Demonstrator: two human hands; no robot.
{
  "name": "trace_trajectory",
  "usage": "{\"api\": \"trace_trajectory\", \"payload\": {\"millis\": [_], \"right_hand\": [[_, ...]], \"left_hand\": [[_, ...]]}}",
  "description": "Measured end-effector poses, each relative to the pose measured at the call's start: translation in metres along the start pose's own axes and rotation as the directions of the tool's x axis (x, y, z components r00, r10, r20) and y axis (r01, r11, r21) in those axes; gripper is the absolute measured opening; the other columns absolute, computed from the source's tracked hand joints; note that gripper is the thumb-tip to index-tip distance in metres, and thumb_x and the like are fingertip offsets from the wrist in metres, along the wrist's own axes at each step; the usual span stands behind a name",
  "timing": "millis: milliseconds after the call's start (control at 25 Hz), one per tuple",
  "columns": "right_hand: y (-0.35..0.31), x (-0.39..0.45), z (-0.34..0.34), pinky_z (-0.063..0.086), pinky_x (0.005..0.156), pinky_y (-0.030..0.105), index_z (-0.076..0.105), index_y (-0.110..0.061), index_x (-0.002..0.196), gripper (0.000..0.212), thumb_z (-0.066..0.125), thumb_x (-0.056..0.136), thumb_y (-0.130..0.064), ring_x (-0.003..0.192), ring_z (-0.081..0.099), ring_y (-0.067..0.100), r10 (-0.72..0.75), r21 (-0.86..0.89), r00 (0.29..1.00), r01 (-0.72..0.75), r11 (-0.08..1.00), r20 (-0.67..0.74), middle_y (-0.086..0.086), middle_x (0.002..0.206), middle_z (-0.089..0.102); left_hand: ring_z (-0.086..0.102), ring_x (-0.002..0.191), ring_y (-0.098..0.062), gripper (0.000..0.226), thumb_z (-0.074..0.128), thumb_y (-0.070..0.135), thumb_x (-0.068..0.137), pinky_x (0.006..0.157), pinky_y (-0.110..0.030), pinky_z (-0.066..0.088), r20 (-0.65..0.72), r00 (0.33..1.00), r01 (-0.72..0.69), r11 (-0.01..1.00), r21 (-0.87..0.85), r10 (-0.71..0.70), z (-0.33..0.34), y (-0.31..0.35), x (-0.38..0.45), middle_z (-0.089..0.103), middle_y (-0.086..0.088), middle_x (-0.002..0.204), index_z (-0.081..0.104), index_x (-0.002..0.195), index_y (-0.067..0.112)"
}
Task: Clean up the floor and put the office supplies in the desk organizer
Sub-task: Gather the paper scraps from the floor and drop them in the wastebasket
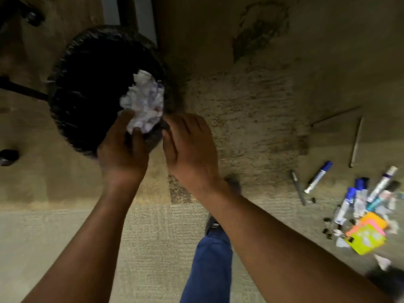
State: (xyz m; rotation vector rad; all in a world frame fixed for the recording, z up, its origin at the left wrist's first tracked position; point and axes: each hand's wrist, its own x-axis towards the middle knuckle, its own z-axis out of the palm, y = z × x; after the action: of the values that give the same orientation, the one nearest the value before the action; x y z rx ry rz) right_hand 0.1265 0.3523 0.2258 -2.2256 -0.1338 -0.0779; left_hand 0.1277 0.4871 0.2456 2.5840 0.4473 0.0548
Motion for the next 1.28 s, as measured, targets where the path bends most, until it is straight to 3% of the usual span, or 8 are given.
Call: {"api": "trace_trajectory", "payload": {"millis": [120,280,360,480,560,920,1080,1280], "right_hand": [[0.065,-0.066,-0.043,0.046,0.089,0.035,0.063,-0.006,0.115,0.028,0.056,0.090,-0.017,0.101,0.055,0.026,0.205,-0.070,0.976,-0.210,0.975,-0.066,0.011,0.111,0.062],[0.145,-0.161,-0.109,0.043,0.098,0.038,0.056,-0.008,0.125,0.034,0.051,0.095,-0.025,0.114,0.053,0.027,0.471,-0.179,0.881,-0.472,0.863,-0.050,0.010,0.125,0.058],[0.178,-0.202,-0.141,0.041,0.103,0.038,0.053,-0.008,0.130,0.040,0.050,0.096,-0.028,0.124,0.049,0.026,0.532,-0.213,0.845,-0.529,0.821,-0.047,0.011,0.134,0.054],[0.222,-0.256,-0.187,0.038,0.107,0.040,0.048,-0.008,0.135,0.048,0.050,0.094,-0.032,0.130,0.044,0.029,0.610,-0.279,0.792,-0.592,0.756,-0.030,0.013,0.142,0.047],[0.245,-0.286,-0.210,0.036,0.108,0.042,0.046,-0.010,0.138,0.052,0.050,0.093,-0.034,0.132,0.041,0.031,0.675,-0.310,0.738,-0.642,0.701,-0.001,0.013,0.146,0.042],[0.377,-0.407,-0.294,0.032,0.107,0.041,0.042,-0.009,0.140,0.053,0.053,0.091,-0.028,0.131,0.039,0.035,0.842,-0.303,0.532,-0.819,0.487,-0.087,0.017,0.148,0.037],[0.443,-0.436,-0.317,0.040,0.101,0.043,0.040,-0.006,0.137,0.054,0.058,0.087,-0.015,0.122,0.046,0.037,0.881,-0.197,0.460,-0.879,0.435,-0.108,0.019,0.139,0.040],[0.499,-0.436,-0.313,0.047,0.095,0.044,0.022,-0.020,0.149,0.068,0.057,0.090,-0.012,0.127,0.040,0.034,0.800,-0.436,0.595,-0.701,0.564,0.078,0.011,0.155,0.018]], "left_hand": [[0.065,0.101,-0.017,0.032,0.048,0.022,0.094,0.083,-0.025,0.050,0.033,0.994,-0.091,0.978,-0.190,0.099,0.037,0.036,-0.054,0.066,0.003,0.116,0.063,0.121,0.016],[0.066,0.096,-0.028,0.032,0.045,0.027,0.091,0.081,-0.033,0.050,0.310,0.933,-0.162,0.983,-0.090,0.182,0.105,0.087,-0.127,0.070,-0.008,0.108,0.067,0.109,0.013],[0.063,0.099,-0.033,0.040,0.040,0.037,0.095,0.083,-0.035,0.047,0.480,0.844,-0.286,0.958,0.026,0.239,0.141,0.111,-0.160,0.069,-0.015,0.106,0.065,0.108,0.009],[0.035,0.138,-0.032,0.058,0.031,0.048,0.100,0.113,-0.043,0.031,0.717,0.642,-0.512,0.848,0.137,0.271,0.189,0.142,-0.211,0.040,-0.015,0.150,0.042,0.142,0.010],[0.020,0.146,-0.028,0.064,0.026,0.052,0.099,0.118,-0.043,0.020,0.790,0.553,-0.581,0.802,0.138,0.265,0.215,0.158,-0.241,0.023,-0.009,0.159,0.030,0.149,0.012],[0.036,0.137,-0.034,0.055,0.053,0.026,0.093,0.113,-0.042,0.031,0.884,0.272,-0.772,0.634,-0.035,0.380,0.339,0.234,-0.348,0.036,-0.016,0.152,0.040,0.143,0.007],[0.040,0.130,-0.036,0.055,0.054,0.011,0.088,0.107,-0.041,0.036,0.889,0.224,-0.765,0.637,-0.093,0.399,0.407,0.258,-0.379,0.038,-0.017,0.148,0.042,0.142,0.009],[0.036,0.134,-0.037,0.061,0.050,-0.006,0.083,0.103,-0.047,0.041,0.869,0.071,-0.878,0.444,-0.178,0.489,0.486,0.281,-0.402,0.032,-0.017,0.152,0.042,0.141,0.011]]}}
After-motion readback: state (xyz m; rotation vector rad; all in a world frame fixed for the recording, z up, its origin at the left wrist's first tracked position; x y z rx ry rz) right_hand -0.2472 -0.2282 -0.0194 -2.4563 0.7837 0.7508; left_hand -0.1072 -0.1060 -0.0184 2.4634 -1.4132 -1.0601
